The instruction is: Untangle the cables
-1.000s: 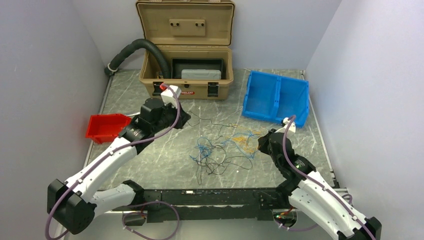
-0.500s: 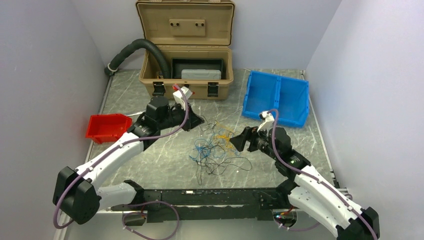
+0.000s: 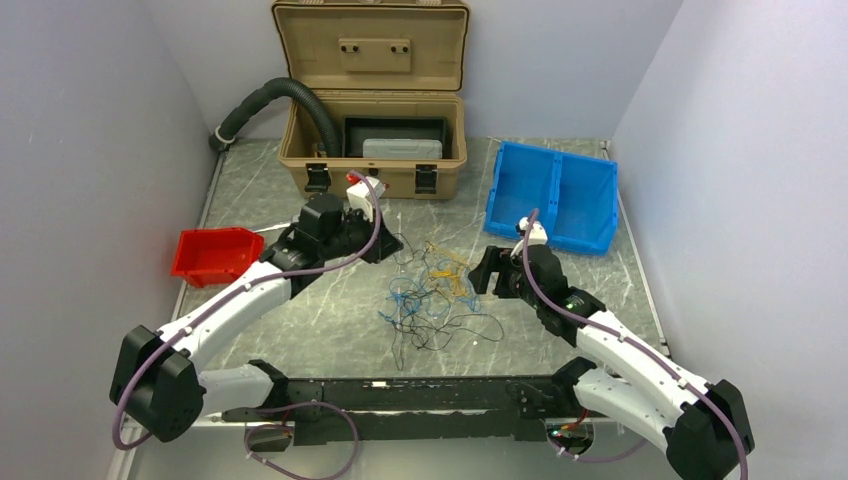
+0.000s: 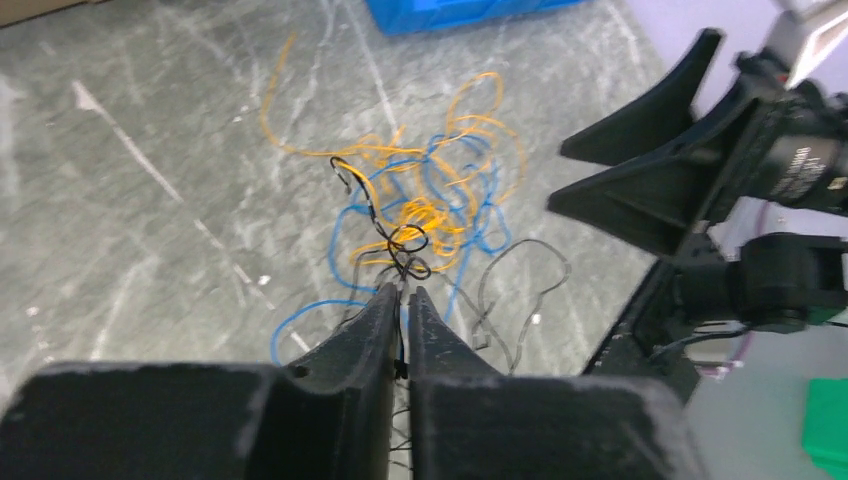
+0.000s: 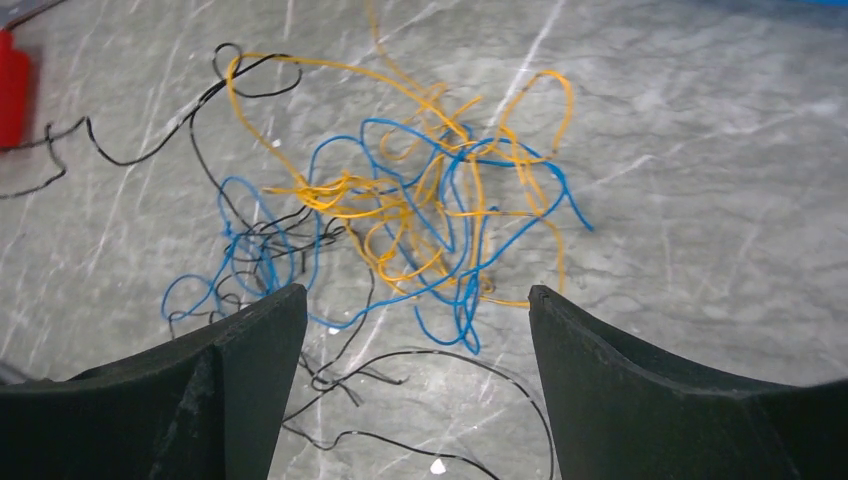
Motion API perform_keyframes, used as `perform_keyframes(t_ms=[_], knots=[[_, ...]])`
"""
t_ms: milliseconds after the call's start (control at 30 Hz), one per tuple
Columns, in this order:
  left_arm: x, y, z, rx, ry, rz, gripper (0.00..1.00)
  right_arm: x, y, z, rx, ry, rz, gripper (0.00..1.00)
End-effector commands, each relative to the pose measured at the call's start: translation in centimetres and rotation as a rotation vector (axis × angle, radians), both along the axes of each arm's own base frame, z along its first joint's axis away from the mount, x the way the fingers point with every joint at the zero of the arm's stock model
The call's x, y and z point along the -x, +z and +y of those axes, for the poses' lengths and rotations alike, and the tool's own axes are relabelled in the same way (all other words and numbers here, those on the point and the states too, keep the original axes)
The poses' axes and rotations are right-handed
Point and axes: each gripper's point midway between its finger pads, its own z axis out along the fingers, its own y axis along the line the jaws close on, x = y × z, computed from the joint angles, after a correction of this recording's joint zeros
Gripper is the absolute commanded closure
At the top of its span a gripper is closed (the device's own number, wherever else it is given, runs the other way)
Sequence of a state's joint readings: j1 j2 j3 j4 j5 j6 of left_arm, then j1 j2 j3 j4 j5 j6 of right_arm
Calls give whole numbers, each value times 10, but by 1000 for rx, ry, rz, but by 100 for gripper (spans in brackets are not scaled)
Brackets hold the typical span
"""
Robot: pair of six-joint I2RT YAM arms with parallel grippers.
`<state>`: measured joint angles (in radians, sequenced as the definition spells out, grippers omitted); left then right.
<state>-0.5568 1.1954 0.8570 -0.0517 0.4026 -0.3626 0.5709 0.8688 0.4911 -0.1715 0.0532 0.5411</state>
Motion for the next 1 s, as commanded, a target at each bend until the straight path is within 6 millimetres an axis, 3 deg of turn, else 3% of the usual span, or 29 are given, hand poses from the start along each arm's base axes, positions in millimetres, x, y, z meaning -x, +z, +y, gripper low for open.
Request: perform_keyframes(t_ms=[0,67,200,333,633,833,967], knots=[[-12,-2,10,-54,85,17,82,-13,11,-19,22,-151,-16,17],[-10,-4,8,-52,68,24,67,-13,8,-24,29,-181,-9,18],[-8,-7,2,-39,45,29,29,-13,5,-27,34,-195,2,19],[-5,-9,-5,-56,28,25,1,-12,6,-27,30,-197,2,20],[-2,-29,-37,-118,-35,53,0,-11,7,-29,18,-213,6,20],[-3,-61,-66,-179,-87,125,1,-9,-10,-49,71,-337,90,23],[-4,-81,-82,-227,-125,166,1,-7,-24,-49,65,-322,134,25]])
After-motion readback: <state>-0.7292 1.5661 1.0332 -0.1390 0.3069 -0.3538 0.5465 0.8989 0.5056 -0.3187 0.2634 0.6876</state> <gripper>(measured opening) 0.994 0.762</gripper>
